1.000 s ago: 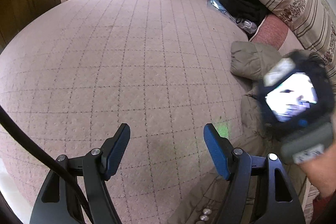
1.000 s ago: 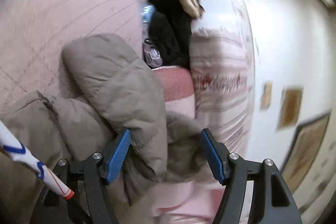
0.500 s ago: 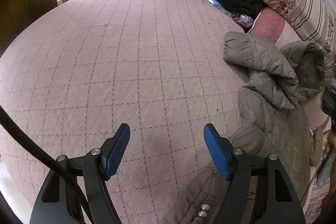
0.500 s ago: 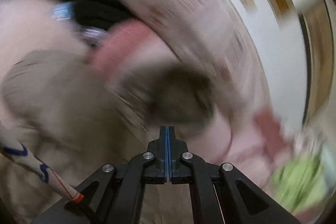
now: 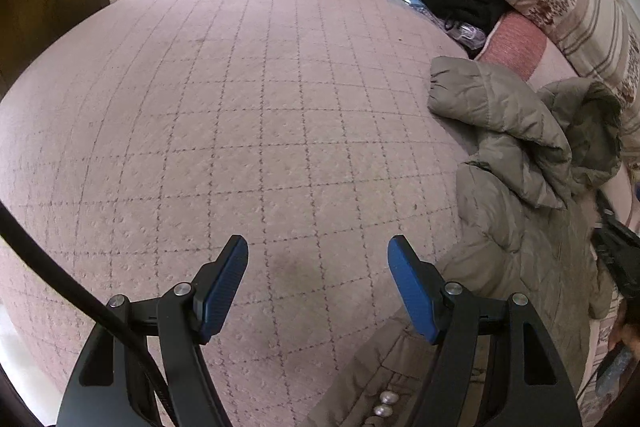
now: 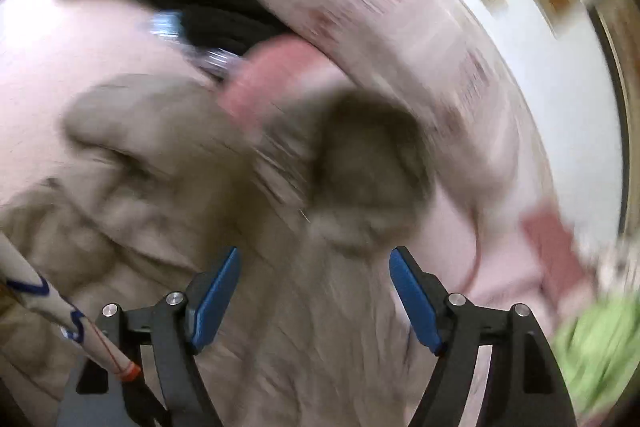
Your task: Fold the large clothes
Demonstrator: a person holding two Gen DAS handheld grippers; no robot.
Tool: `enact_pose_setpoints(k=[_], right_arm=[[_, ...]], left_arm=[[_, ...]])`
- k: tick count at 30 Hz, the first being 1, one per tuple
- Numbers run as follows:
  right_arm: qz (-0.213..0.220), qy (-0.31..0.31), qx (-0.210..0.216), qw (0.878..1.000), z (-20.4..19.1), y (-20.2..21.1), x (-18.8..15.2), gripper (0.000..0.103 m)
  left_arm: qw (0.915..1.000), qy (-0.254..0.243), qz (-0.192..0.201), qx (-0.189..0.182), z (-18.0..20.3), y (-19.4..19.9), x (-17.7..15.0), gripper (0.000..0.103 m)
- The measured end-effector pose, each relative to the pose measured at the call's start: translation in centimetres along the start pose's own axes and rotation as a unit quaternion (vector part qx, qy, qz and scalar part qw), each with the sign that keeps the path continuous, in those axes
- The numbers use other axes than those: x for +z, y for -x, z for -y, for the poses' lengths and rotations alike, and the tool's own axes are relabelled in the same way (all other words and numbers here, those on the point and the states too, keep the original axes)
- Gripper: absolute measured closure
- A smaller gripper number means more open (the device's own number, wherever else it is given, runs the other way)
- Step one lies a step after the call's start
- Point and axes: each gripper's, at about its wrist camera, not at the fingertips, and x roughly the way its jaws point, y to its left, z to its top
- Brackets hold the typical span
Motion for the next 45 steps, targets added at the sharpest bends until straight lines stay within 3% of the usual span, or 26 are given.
enact_pose_setpoints(k=[2,4,6,9,11,16,18,19,20,22,24,25,27,30,31,32,35,38,41,42,44,45], right_arm=[[0.018,0.066,0.001,0.998,-3.7,0.2,1.7,0.023],[0.041,0.14,-0.025,0.989,-7.6,0.2,2.5,0.023],[0.055,0.206,-0.07,0.974,-10.9,-0.7,2.6,0.023],[0.069,0.284,-0.17,0.941,-14.2,-3.1,2.4,0.023],[0.067,0.322,-0.213,0.92,-15.6,-5.1,2.4,0.023],[0.071,0.347,-0.227,0.907,-17.1,-6.9,2.8,0.025],[0.066,0.348,-0.211,0.911,-17.4,-6.9,3.1,0.039],[0.054,0.343,-0.195,0.917,-17.2,-7.2,3.4,0.072],[0.047,0.331,-0.19,0.923,-16.8,-7.4,3.7,0.083],[0.042,0.241,-0.146,0.959,-14.3,-5.9,5.0,0.09],[0.023,0.134,-0.102,0.985,-10.5,-5.0,6.4,0.093],[0.01,0.068,-0.077,0.995,-8.0,-4.5,6.6,0.093],[-0.018,-0.052,-0.034,0.998,-3.0,-4.1,5.9,0.094],[-0.075,-0.227,0.017,0.971,4.7,-4.8,1.6,0.094],[-0.097,-0.28,0.034,0.955,6.8,-5.3,-0.5,0.093],[-0.126,-0.341,0.058,0.93,9.1,-6.0,-3.4,0.093],[-0.19,-0.447,0.129,0.865,11.4,-8.1,-10.5,0.093],[-0.226,-0.492,0.176,0.822,10.9,-9.3,-15.3,0.09],[-0.233,-0.503,0.198,0.809,9.9,-9.1,-17.7,0.082],[-0.229,-0.502,0.202,0.809,9.2,-8.6,-18.3,0.081],[-0.222,-0.488,0.194,0.822,9.4,-8.1,-18.4,0.066],[-0.218,-0.483,0.19,0.827,9.6,-7.6,-18.4,0.063]], left_arm=[[1.0,0.008,-0.001,-0.001,-0.5,-0.1,0.3,0.032],[0.9999,0.013,-0.003,-0.005,-0.7,-0.1,0.5,0.032],[0.9998,0.017,-0.006,-0.011,-0.8,-0.1,0.7,0.032],[0.9996,0.019,-0.008,-0.019,-1.0,-0.1,0.8,0.032],[0.9995,0.02,-0.01,-0.021,-1.0,-0.1,0.9,0.032],[0.9993,0.022,-0.013,-0.026,-1.0,-0.3,0.9,0.032],[0.9994,0.019,-0.013,-0.026,-0.9,-0.3,0.8,0.032],[0.9995,0.016,-0.013,-0.024,-0.8,-0.3,0.8,0.032],[0.9996,0.014,-0.013,-0.023,-0.8,-0.3,0.8,0.032],[0.9996,0.014,-0.011,-0.02,-0.7,-0.4,0.9,0.032],[0.9997,0.013,-0.01,-0.016,-0.5,-0.5,0.8,0.032],[0.9997,0.013,-0.011,-0.015,-0.4,-0.6,0.8,0.032],[0.9997,0.012,-0.015,-0.016,-0.3,-0.7,0.7,0.032],[0.9998,0.007,-0.014,-0.014,0.1,-0.8,0.7,0.032],[0.9998,0.005,-0.014,-0.015,0.2,-0.8,0.6,0.032],[0.9998,0.002,-0.014,-0.014,0.4,-0.9,0.6,0.032],[0.9998,-0.007,-0.014,-0.012,0.9,-1.0,0.4,0.032],[0.9998,-0.014,-0.014,-0.009,1.3,-1.0,0.2,0.032],[0.9997,-0.02,-0.01,-0.005,1.6,-0.9,0.0,0.032],[0.9997,-0.023,-0.009,-0.003,1.7,-0.9,-0.1,0.032],[0.9996,-0.026,-0.007,-0.003,1.9,-0.6,-0.1,0.032],[0.9996,-0.027,-0.006,-0.004,1.9,-0.4,-0.2,0.032]])
